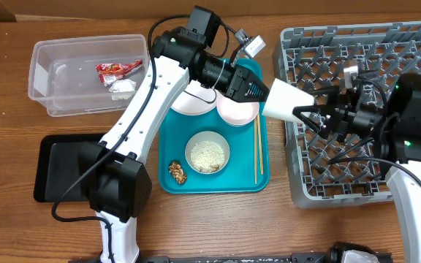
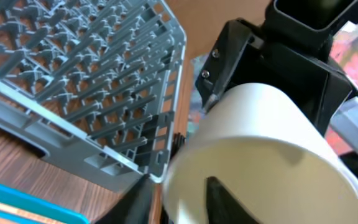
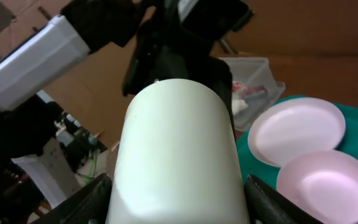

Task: Sort waste into correct bins and load items into the dishwasher
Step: 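Grasp the cup with the right gripper and release the left gripper, then place the white cup into the dish rack with the right gripper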

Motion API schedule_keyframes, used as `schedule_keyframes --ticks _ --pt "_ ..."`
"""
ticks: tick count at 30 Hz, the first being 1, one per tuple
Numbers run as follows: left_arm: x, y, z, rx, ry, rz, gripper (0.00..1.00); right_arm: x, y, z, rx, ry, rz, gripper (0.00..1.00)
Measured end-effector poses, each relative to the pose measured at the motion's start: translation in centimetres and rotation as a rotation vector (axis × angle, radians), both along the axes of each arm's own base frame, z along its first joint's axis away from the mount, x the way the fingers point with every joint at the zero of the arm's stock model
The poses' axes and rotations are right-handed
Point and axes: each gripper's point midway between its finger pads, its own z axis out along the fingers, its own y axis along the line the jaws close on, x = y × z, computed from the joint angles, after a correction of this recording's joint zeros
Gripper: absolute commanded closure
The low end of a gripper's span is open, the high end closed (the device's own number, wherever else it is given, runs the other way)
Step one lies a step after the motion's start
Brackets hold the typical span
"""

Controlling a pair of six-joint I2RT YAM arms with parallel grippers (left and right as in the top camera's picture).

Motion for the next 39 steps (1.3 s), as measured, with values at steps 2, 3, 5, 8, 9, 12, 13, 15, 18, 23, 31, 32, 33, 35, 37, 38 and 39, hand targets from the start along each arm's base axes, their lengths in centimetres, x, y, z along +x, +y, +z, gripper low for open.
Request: schedule_keyframes --ticks 2,3,5,8,9,12,13,15,18,23,31,32,33,35,37,38,39 --pt "0.3 0.1 -0.6 0.035 -0.002 0.018 0.55 0.4 -0.3 -0.9 -0.018 0.055 -0.044 0.65" --pt "0.5 0.3 -1.1 0.070 0.000 0.036 0.53 0.6 -0.4 -1.5 -0.030 0.086 -0.071 0.65" --pt "1.0 0.9 -2.6 0.168 0.007 0.081 0.53 1.0 -0.7 -2.2 -0.050 0.121 -0.108 0.70" --pt "1.9 2.6 -5.5 0.359 0.015 0.173 0.53 1.7 -1.5 -3.8 -0.092 0.203 -0.195 0.75" --pt "2.2 3.4 -6.4 0.428 0.019 0.206 0.53 2.0 -1.9 -4.4 -0.109 0.231 -0.227 0.77" --pt "2.7 6.0 -8.8 0.629 0.033 0.301 0.53 2.6 -3.2 -6.7 -0.178 0.341 -0.347 0.82" --pt "2.8 7.2 -9.6 0.710 0.037 0.337 0.53 2.5 -3.6 -7.3 -0.199 0.374 -0.376 0.83" --pt "3.0 9.4 -10.6 0.841 0.035 0.400 0.52 2.5 -5.1 -8.5 -0.276 0.469 -0.475 0.83" --pt "3.6 12.8 -10.7 1.002 -0.002 0.509 0.51 2.9 -7.6 -7.7 -0.386 0.516 -0.613 0.83" --pt "4.6 18.3 -6.5 1.156 -0.120 0.778 0.50 4.0 -13.0 -2.4 -0.528 0.468 -0.882 0.88" --pt "3.6 24.3 -1.6 1.178 -0.125 1.013 0.50 3.5 -24.0 -3.6 -0.629 0.691 -1.197 0.89" --pt "3.5 24.7 -1.6 1.185 -0.118 1.022 0.50 3.4 -24.9 -4.2 -0.630 0.729 -1.214 0.89" --pt "3.5 25.1 -1.6 1.193 -0.111 1.029 0.50 3.2 -26.6 -4.9 -0.632 0.778 -1.249 0.90" --pt "3.5 25.6 -1.6 1.201 -0.110 1.041 0.50 2.9 -29.4 -5.9 -0.620 0.841 -1.312 0.92" --pt "3.5 25.6 -1.6 1.203 -0.111 1.041 0.50 2.2 -32.0 -6.3 -0.603 0.885 -1.390 0.92" --pt "3.5 25.6 -1.6 1.203 -0.111 1.040 0.50 1.9 -32.9 -6.4 -0.595 0.897 -1.422 0.92" --pt "3.5 25.6 -1.6 1.202 -0.111 1.041 0.50 1.6 -33.7 -6.5 -0.587 0.909 -1.449 0.92"
